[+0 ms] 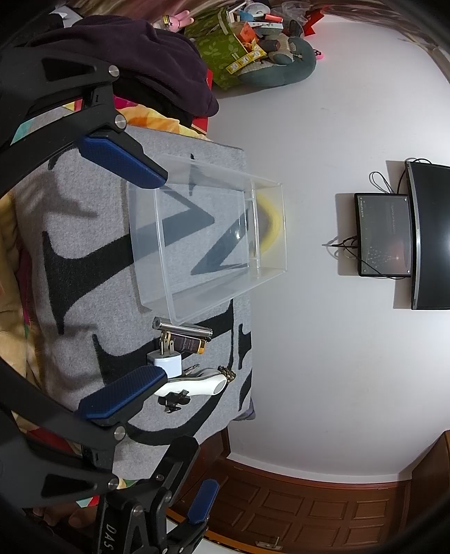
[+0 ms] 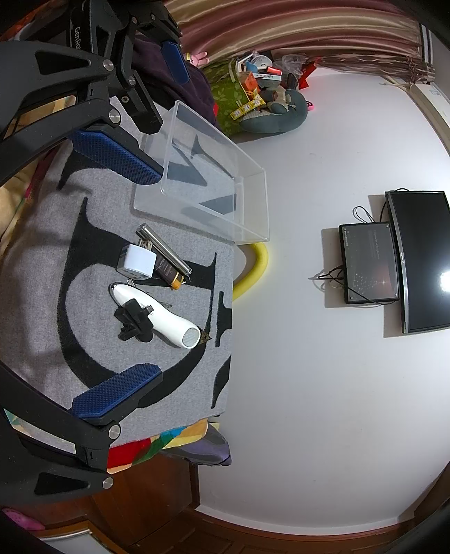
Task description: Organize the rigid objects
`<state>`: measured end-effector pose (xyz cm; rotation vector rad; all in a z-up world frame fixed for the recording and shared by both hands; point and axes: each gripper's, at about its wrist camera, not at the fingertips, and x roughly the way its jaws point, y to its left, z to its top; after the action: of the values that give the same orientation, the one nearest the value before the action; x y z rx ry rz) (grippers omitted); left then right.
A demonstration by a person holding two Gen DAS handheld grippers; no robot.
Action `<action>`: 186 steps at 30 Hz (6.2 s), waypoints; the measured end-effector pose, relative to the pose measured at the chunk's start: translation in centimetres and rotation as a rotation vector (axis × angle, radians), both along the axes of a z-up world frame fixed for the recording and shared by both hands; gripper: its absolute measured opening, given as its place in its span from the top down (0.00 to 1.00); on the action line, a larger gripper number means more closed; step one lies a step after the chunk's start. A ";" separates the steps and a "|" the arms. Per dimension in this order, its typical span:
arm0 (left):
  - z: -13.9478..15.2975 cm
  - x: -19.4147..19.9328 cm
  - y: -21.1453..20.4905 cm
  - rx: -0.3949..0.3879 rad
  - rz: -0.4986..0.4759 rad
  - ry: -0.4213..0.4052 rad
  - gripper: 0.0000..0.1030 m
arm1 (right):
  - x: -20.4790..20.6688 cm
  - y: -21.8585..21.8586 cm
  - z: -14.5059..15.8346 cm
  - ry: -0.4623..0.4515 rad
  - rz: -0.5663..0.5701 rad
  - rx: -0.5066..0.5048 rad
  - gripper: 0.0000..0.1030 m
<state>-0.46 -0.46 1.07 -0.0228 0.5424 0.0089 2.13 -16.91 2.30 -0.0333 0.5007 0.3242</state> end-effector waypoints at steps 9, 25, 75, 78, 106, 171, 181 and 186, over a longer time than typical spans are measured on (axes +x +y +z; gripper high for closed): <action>-0.1 -0.1 0.0 0.000 -0.001 -0.001 0.00 | 0.0 0.0 0.0 0.000 0.000 0.000 0.00; 1.2 1.6 2.0 0.004 -0.005 0.013 0.00 | 1.2 0.1 -0.1 0.017 -0.017 -0.011 0.00; -4.0 16.9 13.2 -0.048 0.072 0.354 0.92 | 18.4 -1.8 -7.8 0.421 -0.048 0.061 0.65; -4.0 16.9 13.3 -0.047 0.073 0.354 0.92 | 17.5 -1.2 -6.7 0.377 -0.036 0.061 0.65; -4.0 16.9 13.5 -0.051 0.073 0.353 0.92 | 14.7 10.0 6.9 0.083 0.220 0.060 0.66; -3.7 17.3 12.7 -0.006 0.086 0.368 0.92 | 12.8 -3.6 -9.1 0.477 0.021 -0.076 0.62; -3.8 17.3 12.7 -0.007 0.087 0.366 0.92 | 12.0 -3.0 -8.1 0.411 0.022 -0.101 0.73; -3.8 17.3 12.9 -0.014 0.084 0.364 0.92 | 12.0 -2.5 -4.5 0.325 0.028 -0.096 0.73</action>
<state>16.80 12.40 -2.72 -0.0585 0.9049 0.0925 14.11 -19.37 -2.24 -0.0820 0.8388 0.3342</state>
